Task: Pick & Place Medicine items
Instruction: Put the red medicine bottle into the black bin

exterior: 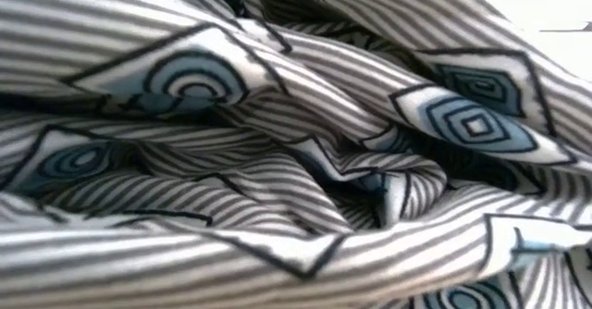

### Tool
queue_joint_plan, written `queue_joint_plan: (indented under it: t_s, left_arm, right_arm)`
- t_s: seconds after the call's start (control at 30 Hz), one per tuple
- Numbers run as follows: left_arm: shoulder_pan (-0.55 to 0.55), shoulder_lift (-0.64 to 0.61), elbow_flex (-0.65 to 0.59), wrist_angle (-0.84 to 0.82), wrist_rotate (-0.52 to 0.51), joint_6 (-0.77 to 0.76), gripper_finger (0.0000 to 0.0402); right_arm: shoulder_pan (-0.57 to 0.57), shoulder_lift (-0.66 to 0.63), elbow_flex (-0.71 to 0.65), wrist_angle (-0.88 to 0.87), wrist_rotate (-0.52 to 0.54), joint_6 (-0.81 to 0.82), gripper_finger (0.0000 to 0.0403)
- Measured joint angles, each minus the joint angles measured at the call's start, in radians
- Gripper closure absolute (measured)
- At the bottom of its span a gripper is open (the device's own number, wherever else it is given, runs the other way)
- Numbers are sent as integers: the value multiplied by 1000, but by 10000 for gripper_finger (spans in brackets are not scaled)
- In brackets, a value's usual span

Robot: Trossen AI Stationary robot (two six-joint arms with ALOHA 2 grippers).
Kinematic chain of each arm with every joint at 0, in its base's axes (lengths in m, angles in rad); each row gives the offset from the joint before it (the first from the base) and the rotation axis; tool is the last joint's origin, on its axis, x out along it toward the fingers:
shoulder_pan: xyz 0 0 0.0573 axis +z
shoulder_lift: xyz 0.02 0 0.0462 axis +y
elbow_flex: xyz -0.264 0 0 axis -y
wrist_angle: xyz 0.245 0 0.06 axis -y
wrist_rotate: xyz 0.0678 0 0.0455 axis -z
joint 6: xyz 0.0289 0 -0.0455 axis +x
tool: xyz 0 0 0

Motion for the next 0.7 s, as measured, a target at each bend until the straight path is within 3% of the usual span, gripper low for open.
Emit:
queue_joint_plan:
  t_s: [0.17,0.33,0.57,0.7]
  left_arm:
    - [-157,47,-36,-4,-161,-43,162]
    - [-266,116,-86,99,-207,-124,162]
    - [-275,228,-96,114,-241,-189,162]
    - [-275,269,-96,140,-241,-192,162]
  right_arm:
    - [-8,0,0,14,2,0,261]
    - [-10,0,0,71,2,-35,261]
    - [-10,0,0,268,-2,-220,261]
    - [-17,0,0,297,-11,-262,261]
